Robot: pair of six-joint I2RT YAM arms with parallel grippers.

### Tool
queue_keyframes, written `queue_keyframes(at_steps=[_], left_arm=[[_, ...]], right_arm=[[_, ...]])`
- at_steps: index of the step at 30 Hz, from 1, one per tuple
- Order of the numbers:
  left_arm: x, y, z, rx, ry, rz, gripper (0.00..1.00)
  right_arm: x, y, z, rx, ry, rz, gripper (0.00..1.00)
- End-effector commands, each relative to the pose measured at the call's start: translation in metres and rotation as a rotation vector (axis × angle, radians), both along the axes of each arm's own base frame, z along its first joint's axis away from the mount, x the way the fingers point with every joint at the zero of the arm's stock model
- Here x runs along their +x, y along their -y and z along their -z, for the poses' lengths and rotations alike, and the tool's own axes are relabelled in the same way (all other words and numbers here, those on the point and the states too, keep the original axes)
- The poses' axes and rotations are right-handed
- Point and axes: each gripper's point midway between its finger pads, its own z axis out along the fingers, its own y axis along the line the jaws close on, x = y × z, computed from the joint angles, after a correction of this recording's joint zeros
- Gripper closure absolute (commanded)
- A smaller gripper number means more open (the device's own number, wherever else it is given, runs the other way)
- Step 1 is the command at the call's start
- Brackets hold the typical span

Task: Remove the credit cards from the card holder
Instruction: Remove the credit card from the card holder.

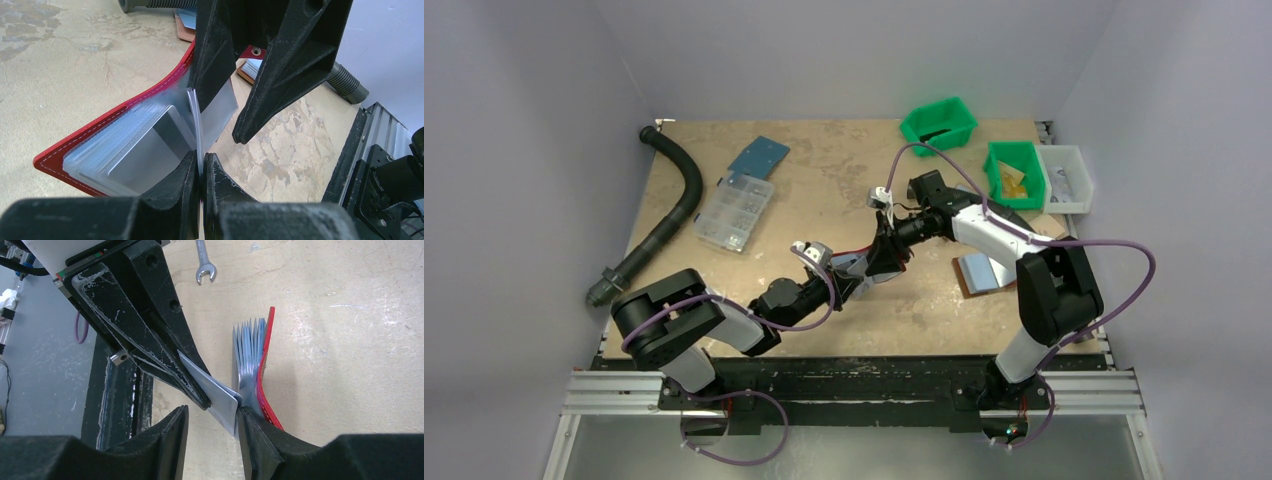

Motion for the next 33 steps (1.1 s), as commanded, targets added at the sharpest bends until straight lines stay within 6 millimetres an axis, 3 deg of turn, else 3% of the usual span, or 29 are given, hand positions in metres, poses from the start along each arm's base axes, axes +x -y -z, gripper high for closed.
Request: queue_keyframes(at_steps=[1, 16, 26, 33], left_arm=[[-0.006, 0.018, -0.096, -0.265, 0.224, 0.068, 1.0], [0.0, 0.022, -0.091, -0.26, 0.205, 0.056, 1.0], [0.006, 0.017, -0.08, -0.241, 0.182, 0.012, 1.0], [0.006, 0.012, -0.075, -0.242, 0.155, -0.002, 0.95]], right_arm=[[-0.01, -0.007, -0.001, 0.014, -0.013, -0.028, 0.53], [-0.02, -0.011, -0.013, 0.075, -0.067, -0.083, 0.72], [-0.02, -0.011, -0.017, 0.081, -0.056, -0.093, 1.0], [-0.02, -0.008, -0.019, 0.091, -0.046, -0.101, 1.0]])
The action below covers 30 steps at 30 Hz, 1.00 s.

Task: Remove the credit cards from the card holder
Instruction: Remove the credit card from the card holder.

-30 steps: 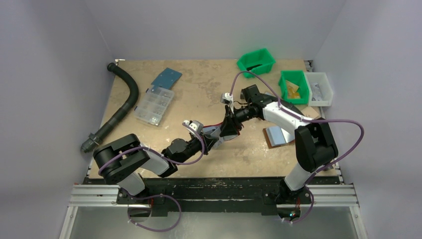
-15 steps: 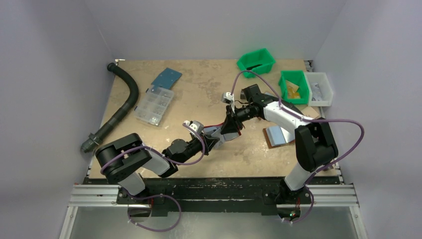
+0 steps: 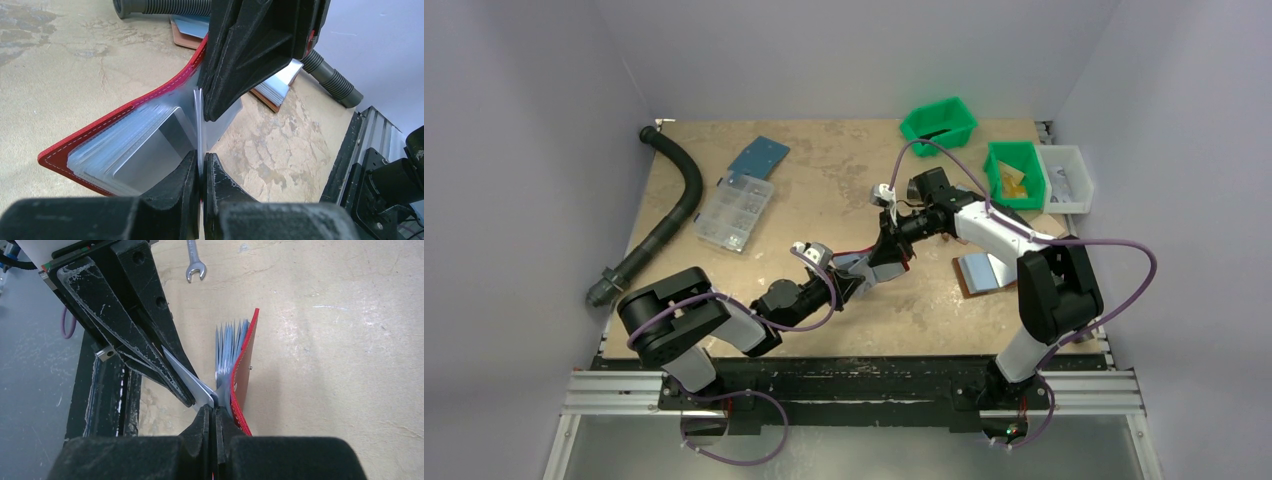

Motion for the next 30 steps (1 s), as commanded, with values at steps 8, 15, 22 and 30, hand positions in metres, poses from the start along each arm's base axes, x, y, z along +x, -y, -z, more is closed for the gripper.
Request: queue_keyframes(at_steps=[8, 15, 22, 30], left_arm=[[0.0, 0.005, -0.069, -0.231, 0.114, 0.018, 0.7], [-0.001, 0.003, -0.064, -0.245, 0.076, 0.055, 0.69], [-0.006, -0.003, -0.059, -0.242, 0.047, 0.078, 0.69], [-0.009, -0.005, -0.051, -0.203, 0.025, 0.086, 0.68]], right_arm=[[-0.025, -0.01, -0.016, 0.076, -0.078, -0.086, 1.0], [-0.02, -0.009, -0.011, 0.06, -0.074, -0.062, 1.0], [-0.016, -0.006, -0.013, 0.062, -0.066, -0.043, 1.0], [-0.015, -0.005, -0.012, 0.063, -0.064, -0.041, 1.0]])
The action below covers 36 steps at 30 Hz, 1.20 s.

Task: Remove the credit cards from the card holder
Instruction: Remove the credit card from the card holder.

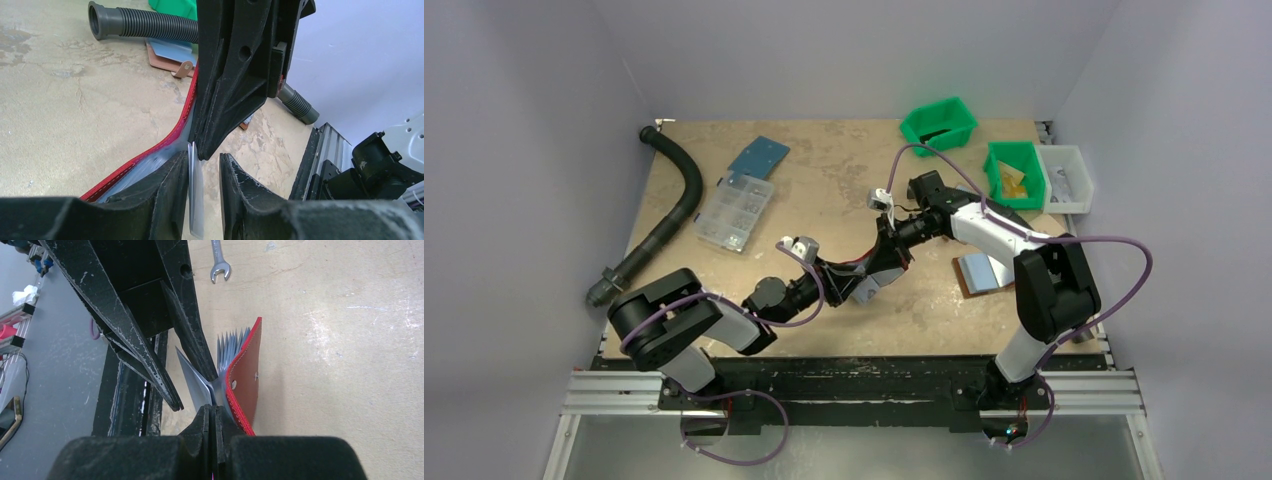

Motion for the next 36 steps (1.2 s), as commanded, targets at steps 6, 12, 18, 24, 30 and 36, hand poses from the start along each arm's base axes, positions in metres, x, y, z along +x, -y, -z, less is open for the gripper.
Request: queue_keyframes(at_steps=[6, 12, 18, 24, 30, 36], left_arm=[[-0.007, -0.001, -0.018, -0.043, 0.031, 0.036, 0.69], [-0.008, -0.003, -0.007, -0.004, 0.007, 0.036, 0.72], [-0.01, -0.005, 0.001, 0.018, -0.006, 0.035, 0.74], [-0.009, -0.006, 0.007, 0.042, -0.014, 0.036, 0.79], [-0.009, -0.006, 0.012, 0.057, -0.021, 0.042, 1.0], [-0.013, -0.004, 0.007, 0.049, 0.007, 0.071, 1.0]], right_arm=[[0.001, -0.001, -0.011, 0.039, 0.017, -0.002, 1.0], [0.003, 0.001, -0.013, 0.04, 0.031, 0.006, 1.0], [0.004, 0.002, -0.011, 0.037, 0.032, 0.011, 1.0], [0.005, 0.003, -0.01, 0.032, 0.034, 0.013, 1.0], [0.005, 0.003, -0.01, 0.031, 0.039, 0.012, 1.0], [-0.001, 0.004, -0.008, 0.036, 0.017, -0.025, 0.95]])
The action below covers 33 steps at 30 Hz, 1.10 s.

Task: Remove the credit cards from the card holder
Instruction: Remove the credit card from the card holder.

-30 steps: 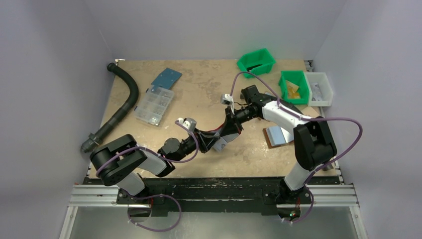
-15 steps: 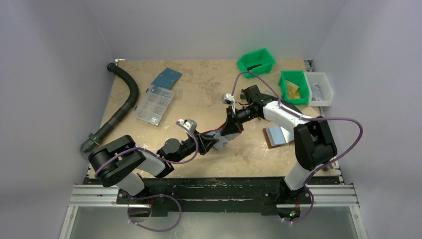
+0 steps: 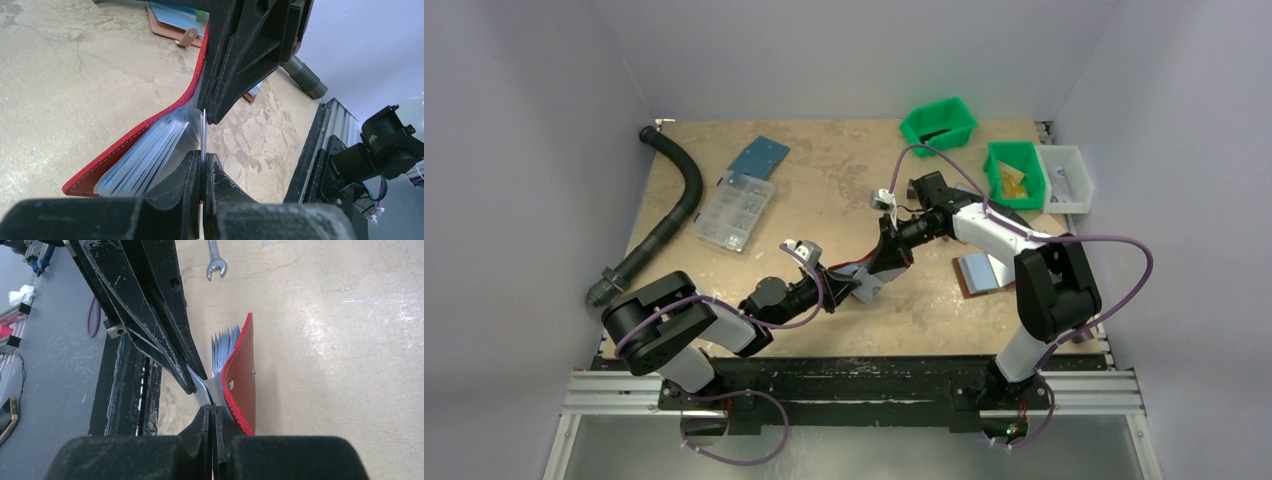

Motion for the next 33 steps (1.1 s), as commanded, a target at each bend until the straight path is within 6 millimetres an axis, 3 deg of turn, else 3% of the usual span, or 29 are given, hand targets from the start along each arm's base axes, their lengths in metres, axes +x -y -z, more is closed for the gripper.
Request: queue_keyframes(at_steps=[1, 11, 23, 28, 33], left_arm=[[-0.005, 0.003, -0.018, -0.038, 0.068, 0.043, 1.0], [-0.01, 0.007, -0.031, -0.072, 0.124, 0.086, 1.0], [-0.011, 0.011, -0.038, -0.101, 0.14, 0.102, 1.0], [-0.012, 0.009, -0.041, -0.117, 0.147, 0.101, 1.0], [-0.014, 0.009, -0.044, -0.131, 0.155, 0.107, 1.0]], right_arm=[[-0.005, 0.0, -0.011, 0.039, 0.012, -0.041, 0.9], [-0.014, -0.002, -0.009, 0.042, 0.025, -0.081, 0.63], [-0.017, -0.006, -0.007, 0.032, 0.034, -0.092, 0.63], [0.004, -0.004, 0.0, -0.036, 0.092, 0.024, 0.56], [0.005, -0.004, 0.001, -0.04, 0.099, 0.039, 0.52]])
